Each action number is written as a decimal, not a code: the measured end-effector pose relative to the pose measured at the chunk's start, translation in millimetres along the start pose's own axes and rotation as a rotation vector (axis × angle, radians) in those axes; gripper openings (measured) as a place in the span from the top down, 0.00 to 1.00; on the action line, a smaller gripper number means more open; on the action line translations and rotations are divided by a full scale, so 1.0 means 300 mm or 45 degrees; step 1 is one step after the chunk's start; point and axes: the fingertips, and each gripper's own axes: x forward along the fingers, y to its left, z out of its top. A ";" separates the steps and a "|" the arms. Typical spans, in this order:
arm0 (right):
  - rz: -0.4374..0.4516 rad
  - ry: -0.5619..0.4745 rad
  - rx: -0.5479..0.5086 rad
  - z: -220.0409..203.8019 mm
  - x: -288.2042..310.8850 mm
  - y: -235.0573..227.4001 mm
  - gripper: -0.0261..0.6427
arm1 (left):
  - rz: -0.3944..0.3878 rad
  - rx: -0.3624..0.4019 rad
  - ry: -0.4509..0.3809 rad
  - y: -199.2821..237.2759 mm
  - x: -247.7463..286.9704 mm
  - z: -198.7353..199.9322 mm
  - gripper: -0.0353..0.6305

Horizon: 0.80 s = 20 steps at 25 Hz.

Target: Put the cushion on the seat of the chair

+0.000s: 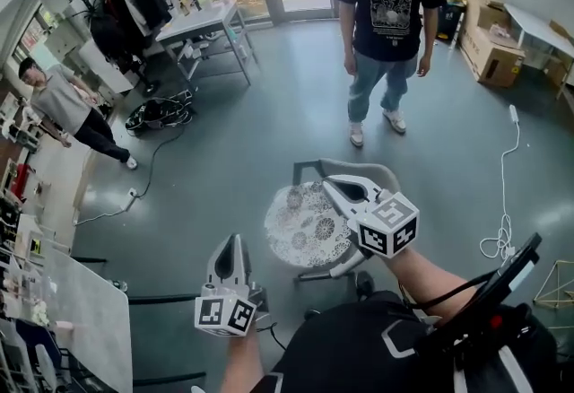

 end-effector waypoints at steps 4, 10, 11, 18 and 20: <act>-0.011 -0.022 -0.046 0.031 -0.013 0.046 0.94 | -0.004 0.089 0.011 0.000 -0.044 0.019 0.93; -0.014 -0.040 -0.084 0.049 -0.034 0.083 0.95 | 0.037 0.095 -0.002 0.015 -0.095 0.033 0.93; -0.011 -0.043 -0.091 0.054 -0.035 0.089 0.94 | 0.042 0.095 -0.003 0.017 -0.100 0.037 0.93; -0.011 -0.050 -0.127 0.068 -0.042 0.115 0.94 | 0.062 0.093 -0.003 0.032 -0.132 0.049 0.94; -0.013 -0.048 -0.137 0.075 -0.045 0.121 0.94 | 0.060 0.094 -0.003 0.032 -0.139 0.051 0.93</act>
